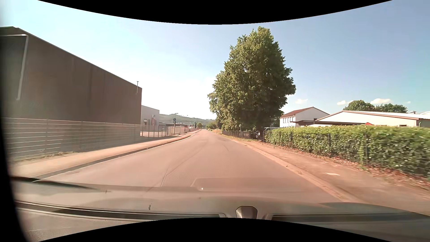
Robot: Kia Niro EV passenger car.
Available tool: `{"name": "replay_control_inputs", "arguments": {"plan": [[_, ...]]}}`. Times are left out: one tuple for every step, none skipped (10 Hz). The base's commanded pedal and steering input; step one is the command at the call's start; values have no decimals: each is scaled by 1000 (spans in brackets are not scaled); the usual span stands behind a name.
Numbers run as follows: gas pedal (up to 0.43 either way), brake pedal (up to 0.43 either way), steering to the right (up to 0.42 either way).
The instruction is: Follow the waypoints while adhering to traffic rules and regulations
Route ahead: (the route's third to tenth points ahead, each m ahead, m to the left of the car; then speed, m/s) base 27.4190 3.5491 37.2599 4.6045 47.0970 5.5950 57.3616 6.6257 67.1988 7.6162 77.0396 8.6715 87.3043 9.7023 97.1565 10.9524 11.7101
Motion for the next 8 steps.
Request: {"name": "replay_control_inputs", "arguments": {"plan": [[150, 6, -17], [157, 6, -17], [157, 6, -18], [157, 6, -17], [157, 6, -17], [157, 6, -17], [157, 6, -17], [157, 6, -17]]}}
